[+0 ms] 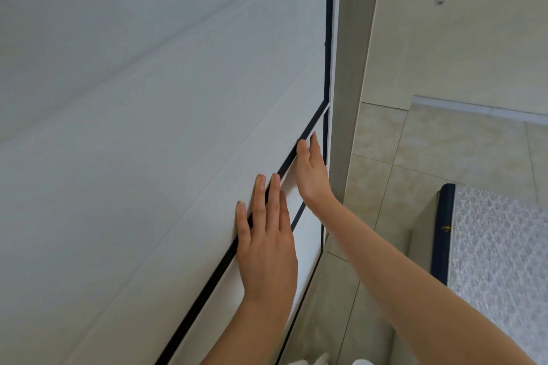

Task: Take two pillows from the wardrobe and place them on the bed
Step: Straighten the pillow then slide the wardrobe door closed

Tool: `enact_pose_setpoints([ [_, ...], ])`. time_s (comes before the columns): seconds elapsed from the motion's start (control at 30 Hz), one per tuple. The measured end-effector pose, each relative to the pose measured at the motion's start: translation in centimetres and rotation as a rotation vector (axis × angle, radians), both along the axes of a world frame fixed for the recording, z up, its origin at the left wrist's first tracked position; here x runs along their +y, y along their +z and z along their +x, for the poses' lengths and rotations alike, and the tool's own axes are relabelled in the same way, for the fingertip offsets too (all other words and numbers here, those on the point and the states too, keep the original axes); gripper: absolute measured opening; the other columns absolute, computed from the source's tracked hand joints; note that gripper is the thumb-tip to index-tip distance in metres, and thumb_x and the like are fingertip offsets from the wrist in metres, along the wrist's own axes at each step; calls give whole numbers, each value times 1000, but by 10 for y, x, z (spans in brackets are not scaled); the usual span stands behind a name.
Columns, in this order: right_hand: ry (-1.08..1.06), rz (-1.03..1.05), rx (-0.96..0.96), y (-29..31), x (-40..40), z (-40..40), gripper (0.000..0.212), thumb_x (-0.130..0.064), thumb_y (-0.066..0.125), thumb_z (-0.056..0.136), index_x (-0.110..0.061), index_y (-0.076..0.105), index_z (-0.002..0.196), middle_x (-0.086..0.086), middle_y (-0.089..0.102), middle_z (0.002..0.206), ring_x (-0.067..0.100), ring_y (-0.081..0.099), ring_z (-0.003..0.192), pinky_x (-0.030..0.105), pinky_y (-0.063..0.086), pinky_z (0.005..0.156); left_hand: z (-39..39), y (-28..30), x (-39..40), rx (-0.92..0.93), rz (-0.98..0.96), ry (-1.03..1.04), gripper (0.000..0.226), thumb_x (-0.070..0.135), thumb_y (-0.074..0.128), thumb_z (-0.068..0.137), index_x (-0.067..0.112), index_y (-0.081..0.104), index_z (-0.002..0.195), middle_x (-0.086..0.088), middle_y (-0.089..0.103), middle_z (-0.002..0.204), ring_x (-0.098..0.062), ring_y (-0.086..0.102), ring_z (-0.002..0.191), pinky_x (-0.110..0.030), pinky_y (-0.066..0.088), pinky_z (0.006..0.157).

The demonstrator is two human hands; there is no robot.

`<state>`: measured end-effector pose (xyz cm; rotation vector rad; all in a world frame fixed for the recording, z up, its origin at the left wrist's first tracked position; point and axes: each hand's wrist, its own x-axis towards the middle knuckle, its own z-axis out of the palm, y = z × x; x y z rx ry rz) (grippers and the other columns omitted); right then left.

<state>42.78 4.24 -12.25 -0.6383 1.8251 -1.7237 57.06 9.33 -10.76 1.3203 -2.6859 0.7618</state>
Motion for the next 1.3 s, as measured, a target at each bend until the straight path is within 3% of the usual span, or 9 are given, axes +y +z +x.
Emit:
enact_pose_setpoints([
  [0.27, 39, -16, -12, 0, -21, -55, 62, -51, 25, 99, -27, 11, 153, -4, 16, 161, 12, 13, 147, 42, 14, 120, -57, -2, -21, -40, -15, 40, 78, 32, 60, 89, 16, 22, 155, -11, -19, 163, -39, -30, 144, -60, -24, 111],
  [0.47, 84, -2, -8, 0, -34, -91, 64, -51, 26, 98, -25, 5, 153, 1, 8, 162, 18, 9, 148, 38, 10, 119, -94, -9, -33, -85, -38, 105, 89, 33, 62, 89, 18, 7, 157, -15, -30, 159, -42, -33, 142, -62, -26, 108],
  [1.1, 102, 4, -9, -3, -71, -195, 64, -52, 27, 98, -28, 6, 153, 2, 9, 162, 20, 13, 147, 36, 15, 113, -193, -14, -75, -171, -88, 130, 106, 37, 71, 81, 15, -2, 154, -18, -28, 159, -44, -28, 143, -66, -24, 107],
  [1.3, 80, -12, -8, -6, -80, -216, 65, -54, 29, 97, -28, 9, 153, 0, 14, 161, 20, 18, 146, 35, 19, 113, -213, -16, -83, -171, -95, 123, 100, 35, 68, 83, 16, 0, 154, -18, -26, 160, -45, -27, 143, -66, -23, 108],
])
